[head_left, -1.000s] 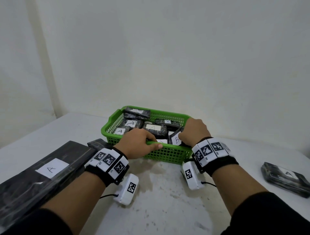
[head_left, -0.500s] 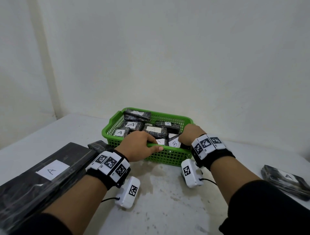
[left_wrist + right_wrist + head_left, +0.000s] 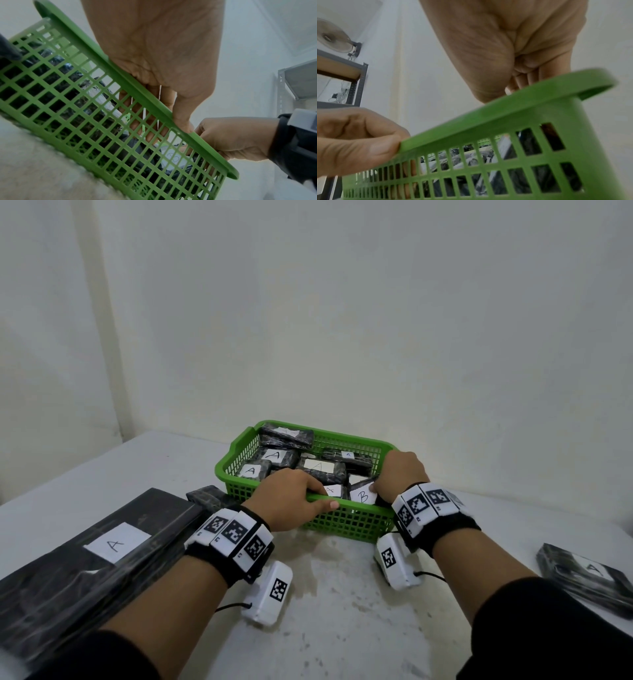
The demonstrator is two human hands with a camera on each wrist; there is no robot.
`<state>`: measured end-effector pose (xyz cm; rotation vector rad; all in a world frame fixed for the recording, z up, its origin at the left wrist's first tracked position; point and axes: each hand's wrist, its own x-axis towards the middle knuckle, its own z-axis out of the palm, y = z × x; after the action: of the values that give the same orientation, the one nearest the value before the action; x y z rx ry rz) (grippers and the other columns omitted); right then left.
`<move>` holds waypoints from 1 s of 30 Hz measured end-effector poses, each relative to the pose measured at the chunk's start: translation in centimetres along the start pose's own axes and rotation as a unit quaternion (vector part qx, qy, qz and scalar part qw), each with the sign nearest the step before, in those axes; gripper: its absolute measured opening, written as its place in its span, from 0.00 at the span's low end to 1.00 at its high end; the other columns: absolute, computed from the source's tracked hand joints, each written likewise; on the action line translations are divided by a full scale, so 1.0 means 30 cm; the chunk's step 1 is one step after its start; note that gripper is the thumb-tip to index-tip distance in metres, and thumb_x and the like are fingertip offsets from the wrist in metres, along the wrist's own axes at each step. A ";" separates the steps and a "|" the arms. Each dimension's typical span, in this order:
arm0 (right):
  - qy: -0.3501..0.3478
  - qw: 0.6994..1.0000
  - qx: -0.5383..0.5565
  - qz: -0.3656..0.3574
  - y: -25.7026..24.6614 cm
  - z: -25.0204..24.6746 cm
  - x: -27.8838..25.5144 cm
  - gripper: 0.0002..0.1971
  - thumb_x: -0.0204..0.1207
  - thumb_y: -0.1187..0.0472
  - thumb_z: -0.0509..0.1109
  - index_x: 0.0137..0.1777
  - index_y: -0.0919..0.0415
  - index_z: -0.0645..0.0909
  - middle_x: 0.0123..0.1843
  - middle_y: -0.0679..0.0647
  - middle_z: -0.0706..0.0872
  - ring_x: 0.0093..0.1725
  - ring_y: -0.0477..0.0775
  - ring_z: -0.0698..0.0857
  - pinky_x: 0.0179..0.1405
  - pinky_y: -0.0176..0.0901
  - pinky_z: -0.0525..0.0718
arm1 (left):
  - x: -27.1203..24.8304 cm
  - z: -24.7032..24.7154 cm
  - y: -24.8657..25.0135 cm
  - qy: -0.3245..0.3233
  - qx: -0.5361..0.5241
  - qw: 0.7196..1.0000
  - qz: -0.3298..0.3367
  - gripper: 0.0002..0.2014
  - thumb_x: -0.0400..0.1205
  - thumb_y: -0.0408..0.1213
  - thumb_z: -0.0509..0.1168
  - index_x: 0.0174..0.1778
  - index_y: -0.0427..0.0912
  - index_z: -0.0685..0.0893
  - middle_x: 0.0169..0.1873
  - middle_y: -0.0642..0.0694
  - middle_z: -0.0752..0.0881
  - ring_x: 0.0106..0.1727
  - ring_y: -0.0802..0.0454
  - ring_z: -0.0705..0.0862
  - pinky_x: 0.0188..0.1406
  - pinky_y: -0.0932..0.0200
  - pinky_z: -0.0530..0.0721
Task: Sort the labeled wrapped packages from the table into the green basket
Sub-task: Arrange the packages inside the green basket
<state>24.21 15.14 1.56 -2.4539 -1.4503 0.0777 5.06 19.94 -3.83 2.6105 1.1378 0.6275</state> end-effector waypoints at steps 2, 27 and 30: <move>0.007 1.000 0.004 0.009 -0.005 0.002 -0.004 0.09 0.82 0.67 0.75 0.60 0.68 0.84 0.63 0.64 0.87 0.60 0.63 0.89 0.45 0.43 0.81 | -0.002 0.001 0.001 -0.001 0.000 1.000 -0.001 0.22 0.82 0.66 0.65 0.56 0.54 0.94 0.46 0.55 0.94 0.47 0.56 0.89 0.47 0.59 0.85; -0.031 0.918 0.391 0.059 -0.039 0.031 0.093 0.05 0.73 0.63 0.83 0.42 0.65 0.91 0.46 0.63 0.95 0.47 0.67 0.95 0.48 0.67 0.95 | 0.031 -0.169 -0.115 0.135 -0.017 0.984 -0.114 0.12 0.83 0.52 0.71 0.57 0.52 0.93 0.56 0.53 0.92 0.59 0.53 0.88 0.60 0.55 0.85; -0.094 0.900 0.421 0.068 -0.123 0.043 0.117 0.11 0.73 0.63 0.82 0.48 0.73 0.90 0.45 0.66 0.95 0.45 0.67 0.95 0.45 0.68 0.95 | 0.070 -0.201 -0.210 0.144 0.053 0.965 -0.212 0.21 0.82 0.47 0.69 0.71 0.46 0.85 0.69 0.42 0.84 0.70 0.42 0.82 0.65 0.46 0.82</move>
<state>22.55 20.12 1.68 -1.8312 -0.9864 0.8093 -0.51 25.94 -0.20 2.2876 1.7952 0.8833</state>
